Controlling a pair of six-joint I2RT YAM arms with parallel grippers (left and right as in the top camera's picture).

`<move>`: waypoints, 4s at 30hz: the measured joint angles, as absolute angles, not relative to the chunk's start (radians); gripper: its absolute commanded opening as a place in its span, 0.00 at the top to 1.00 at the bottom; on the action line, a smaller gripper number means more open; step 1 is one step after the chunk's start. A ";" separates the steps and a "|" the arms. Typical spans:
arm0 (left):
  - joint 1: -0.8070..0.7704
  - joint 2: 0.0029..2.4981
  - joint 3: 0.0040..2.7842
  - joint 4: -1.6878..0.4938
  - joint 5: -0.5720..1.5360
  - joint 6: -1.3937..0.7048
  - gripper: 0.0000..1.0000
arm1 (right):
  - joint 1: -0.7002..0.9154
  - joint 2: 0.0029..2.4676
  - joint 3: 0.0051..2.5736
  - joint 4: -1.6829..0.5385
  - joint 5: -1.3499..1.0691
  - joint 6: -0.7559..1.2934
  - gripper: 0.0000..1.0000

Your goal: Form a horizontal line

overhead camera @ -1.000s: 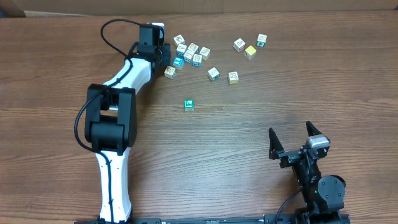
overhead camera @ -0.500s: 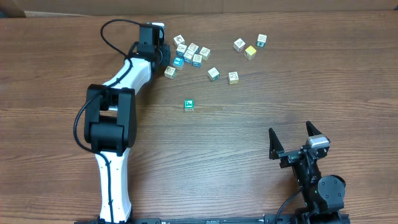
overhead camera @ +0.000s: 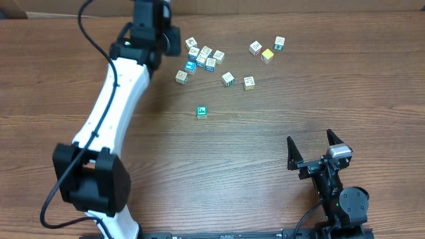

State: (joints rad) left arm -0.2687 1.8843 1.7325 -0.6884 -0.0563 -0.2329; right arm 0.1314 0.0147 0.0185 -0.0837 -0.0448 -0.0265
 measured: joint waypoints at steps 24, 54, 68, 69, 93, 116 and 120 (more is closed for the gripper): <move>-0.765 1.901 1.339 -0.522 -0.347 -0.822 0.86 | 0.131 0.015 0.019 -0.083 -0.045 -0.027 0.00; -0.705 2.068 1.333 -0.436 -0.393 -0.793 0.58 | 0.131 0.015 0.019 -0.084 -0.045 -0.026 0.00; -0.705 2.068 1.400 -0.451 -0.406 -0.704 0.51 | 0.131 0.015 0.019 -0.083 -0.044 -0.027 0.00; -0.705 2.068 1.423 -0.468 -0.410 -0.702 0.51 | 0.131 0.015 0.019 -0.083 -0.044 -0.027 0.00; -0.735 2.068 1.447 -0.521 -0.217 -0.692 0.96 | 0.131 0.015 0.019 -0.084 -0.045 -0.027 0.00; -0.735 2.068 1.365 -0.445 -0.307 -0.704 0.96 | 0.131 0.015 0.019 -0.084 -0.045 -0.027 0.00; -0.735 2.068 1.364 -0.445 -0.321 -0.704 0.96 | 0.131 0.015 0.019 -0.083 -0.045 -0.027 0.00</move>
State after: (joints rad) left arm -0.7353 2.0682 1.3643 -0.4446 -0.3206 -0.7040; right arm 0.1314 0.0147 0.0185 -0.0834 -0.0448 -0.0265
